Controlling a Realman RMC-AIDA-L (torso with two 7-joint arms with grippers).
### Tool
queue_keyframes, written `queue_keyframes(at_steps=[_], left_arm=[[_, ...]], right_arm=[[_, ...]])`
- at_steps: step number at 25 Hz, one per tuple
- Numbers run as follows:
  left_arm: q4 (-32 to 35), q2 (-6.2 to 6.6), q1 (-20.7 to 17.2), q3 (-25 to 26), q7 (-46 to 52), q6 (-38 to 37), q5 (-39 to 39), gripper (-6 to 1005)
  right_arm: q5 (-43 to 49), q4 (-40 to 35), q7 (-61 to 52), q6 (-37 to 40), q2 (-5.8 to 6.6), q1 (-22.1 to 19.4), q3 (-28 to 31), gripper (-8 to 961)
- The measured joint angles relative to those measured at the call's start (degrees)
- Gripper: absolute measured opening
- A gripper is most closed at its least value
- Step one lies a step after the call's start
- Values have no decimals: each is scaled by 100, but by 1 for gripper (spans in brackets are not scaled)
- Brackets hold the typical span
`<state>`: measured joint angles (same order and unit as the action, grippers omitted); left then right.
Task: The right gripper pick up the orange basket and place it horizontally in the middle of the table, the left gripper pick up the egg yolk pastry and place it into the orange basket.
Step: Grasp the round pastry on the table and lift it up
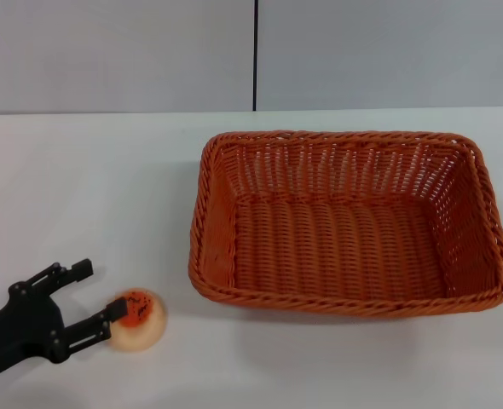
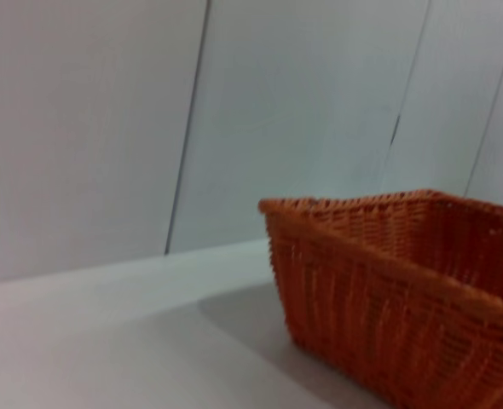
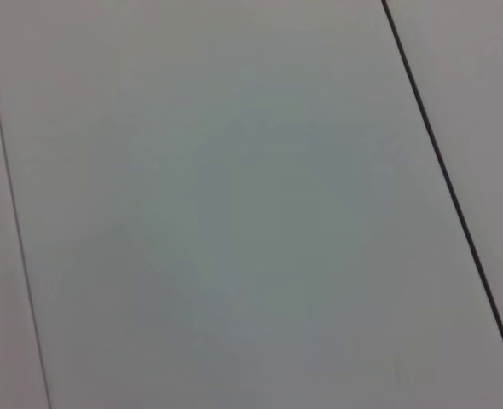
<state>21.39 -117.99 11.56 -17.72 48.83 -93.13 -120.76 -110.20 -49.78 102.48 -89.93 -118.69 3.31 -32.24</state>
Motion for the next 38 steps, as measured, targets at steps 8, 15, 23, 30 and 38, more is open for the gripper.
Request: queue_keyframes(at_steps=[8, 15, 23, 30, 38], left_arm=[[-18, 2, -50, -35, 76, 7, -457, 743], [-133, -35, 6, -39, 27, 20, -554, 733], [-272, -34, 47, -123, -19, 119, -570, 691], [-278, -44, 28, -313, -257, 137, -570, 544], [-285, -30, 43, -183, -265, 48, -538, 300]], right_arm=[[71, 9, 5, 0, 2, 71, 77, 545], [88, 15, 8, -3, 3, 74, 94, 545], [94, 90, 59, -19, -1, 57, 96, 545], [96, 192, 83, -36, 3, 72, 96, 545], [97, 227, 155, -9, 3, 91, 96, 545]])
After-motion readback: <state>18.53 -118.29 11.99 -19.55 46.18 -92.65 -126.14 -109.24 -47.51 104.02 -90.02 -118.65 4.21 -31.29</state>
